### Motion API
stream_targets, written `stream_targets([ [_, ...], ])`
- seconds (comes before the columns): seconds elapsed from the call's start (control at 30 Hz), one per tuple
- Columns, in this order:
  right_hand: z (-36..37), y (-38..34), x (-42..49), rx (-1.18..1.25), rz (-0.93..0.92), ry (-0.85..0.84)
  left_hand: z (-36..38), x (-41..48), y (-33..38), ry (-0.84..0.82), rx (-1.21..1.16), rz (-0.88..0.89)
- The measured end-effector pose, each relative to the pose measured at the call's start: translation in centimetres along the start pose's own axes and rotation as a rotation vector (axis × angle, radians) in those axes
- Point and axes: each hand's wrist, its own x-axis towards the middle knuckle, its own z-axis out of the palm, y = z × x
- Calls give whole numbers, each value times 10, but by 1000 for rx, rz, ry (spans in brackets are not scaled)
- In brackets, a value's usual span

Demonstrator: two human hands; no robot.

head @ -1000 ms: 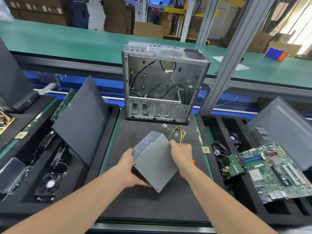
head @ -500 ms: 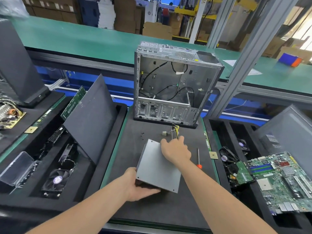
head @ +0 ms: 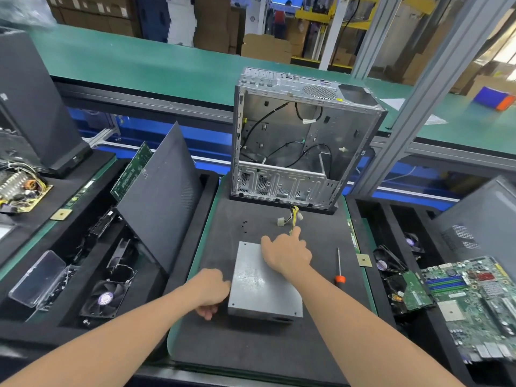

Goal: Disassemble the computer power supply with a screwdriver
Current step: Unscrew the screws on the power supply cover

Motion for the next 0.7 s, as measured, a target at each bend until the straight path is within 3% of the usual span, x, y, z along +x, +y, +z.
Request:
stream_targets([
  [0.07, 5, 1, 1, 8, 11, -4, -5, 8, -2, 191, -12, 197],
  [0.13, 8, 4, 2, 31, 31, -20, -11, 11, 0, 304, -177, 391],
  [0.23, 9, 8, 2, 73, 14, -22, -22, 12, 8, 73, -252, 651],
  [0.3, 8, 11, -1, 66, -27, -11, -28, 10, 13, -53, -12, 708],
  [0.4, 5, 17, -11, -50, -195, 54, -32, 8, 19, -53, 275, 738],
  [0.53, -5, 22, -27, -215, -524, 8, -34, 12, 19, -28, 364, 792],
  [0.7, -13, 34, -41, -411, -627, -192, -32, 20, 2, 29, 410, 900],
])
